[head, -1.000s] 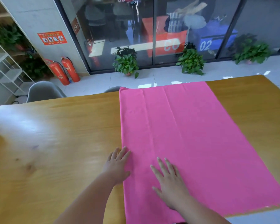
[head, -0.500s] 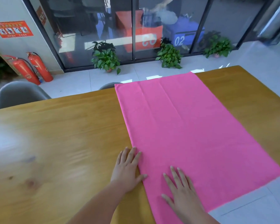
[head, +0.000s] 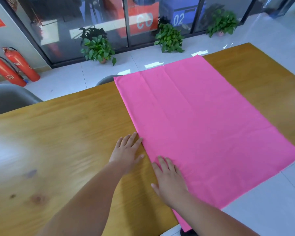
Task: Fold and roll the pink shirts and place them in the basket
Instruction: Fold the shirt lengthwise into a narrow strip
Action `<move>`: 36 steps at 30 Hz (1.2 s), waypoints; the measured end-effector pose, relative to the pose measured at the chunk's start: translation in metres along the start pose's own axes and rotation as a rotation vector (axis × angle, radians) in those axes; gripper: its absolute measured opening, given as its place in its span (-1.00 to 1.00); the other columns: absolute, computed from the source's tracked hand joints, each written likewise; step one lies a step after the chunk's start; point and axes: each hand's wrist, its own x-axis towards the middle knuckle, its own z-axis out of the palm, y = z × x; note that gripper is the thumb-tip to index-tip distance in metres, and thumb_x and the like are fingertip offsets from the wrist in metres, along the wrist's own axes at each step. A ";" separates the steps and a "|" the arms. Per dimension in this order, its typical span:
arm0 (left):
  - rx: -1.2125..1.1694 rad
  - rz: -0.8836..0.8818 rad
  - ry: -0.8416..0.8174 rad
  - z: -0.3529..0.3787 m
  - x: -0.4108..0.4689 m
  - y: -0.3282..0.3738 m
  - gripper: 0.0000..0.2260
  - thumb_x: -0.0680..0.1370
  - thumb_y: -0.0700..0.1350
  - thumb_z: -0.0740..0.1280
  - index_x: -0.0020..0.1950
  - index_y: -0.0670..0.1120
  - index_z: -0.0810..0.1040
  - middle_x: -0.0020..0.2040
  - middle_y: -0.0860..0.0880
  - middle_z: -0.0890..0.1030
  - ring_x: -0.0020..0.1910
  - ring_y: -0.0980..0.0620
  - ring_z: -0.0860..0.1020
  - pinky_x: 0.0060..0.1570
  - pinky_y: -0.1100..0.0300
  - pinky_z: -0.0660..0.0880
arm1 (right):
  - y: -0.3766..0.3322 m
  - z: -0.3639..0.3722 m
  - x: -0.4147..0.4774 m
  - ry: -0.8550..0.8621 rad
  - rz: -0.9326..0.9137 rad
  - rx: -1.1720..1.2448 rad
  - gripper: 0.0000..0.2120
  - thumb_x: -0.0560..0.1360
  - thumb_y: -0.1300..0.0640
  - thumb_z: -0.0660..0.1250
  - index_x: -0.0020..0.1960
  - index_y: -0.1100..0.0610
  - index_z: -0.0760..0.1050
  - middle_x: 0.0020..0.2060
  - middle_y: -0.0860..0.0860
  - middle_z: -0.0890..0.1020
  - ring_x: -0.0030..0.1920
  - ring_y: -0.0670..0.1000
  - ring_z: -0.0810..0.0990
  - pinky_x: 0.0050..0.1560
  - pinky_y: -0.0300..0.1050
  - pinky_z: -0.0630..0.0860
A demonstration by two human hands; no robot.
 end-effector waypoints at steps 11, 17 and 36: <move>-0.238 -0.153 0.105 -0.013 0.027 0.002 -0.34 0.62 0.27 0.31 0.66 0.07 0.24 0.54 0.02 0.36 0.47 -0.14 0.33 0.43 -0.12 0.38 | 0.001 -0.008 0.016 0.059 0.099 0.008 -0.39 0.62 0.02 0.33 0.63 0.01 0.23 0.50 0.09 0.33 0.47 0.20 0.36 0.38 0.18 0.46; -0.522 -0.326 0.100 -0.028 0.056 0.012 -0.27 0.58 0.19 0.42 0.67 0.04 0.24 0.53 -0.07 0.37 0.49 -0.18 0.32 0.45 -0.14 0.37 | 0.010 -0.016 0.011 0.050 0.033 0.153 -0.14 0.60 0.26 0.31 0.70 -0.18 -0.06 0.27 -0.02 0.38 0.20 0.07 0.50 0.08 0.04 0.58; -1.030 -0.613 0.158 -0.058 0.084 -0.014 -0.49 0.52 -0.25 0.50 0.46 0.03 0.59 0.22 0.01 0.64 0.03 0.02 0.61 0.04 0.16 0.52 | 0.007 -0.014 -0.002 0.154 -0.008 0.269 -0.37 0.54 0.34 0.36 0.55 -0.03 0.43 0.32 -0.10 0.53 0.30 0.03 0.54 0.43 -0.15 0.42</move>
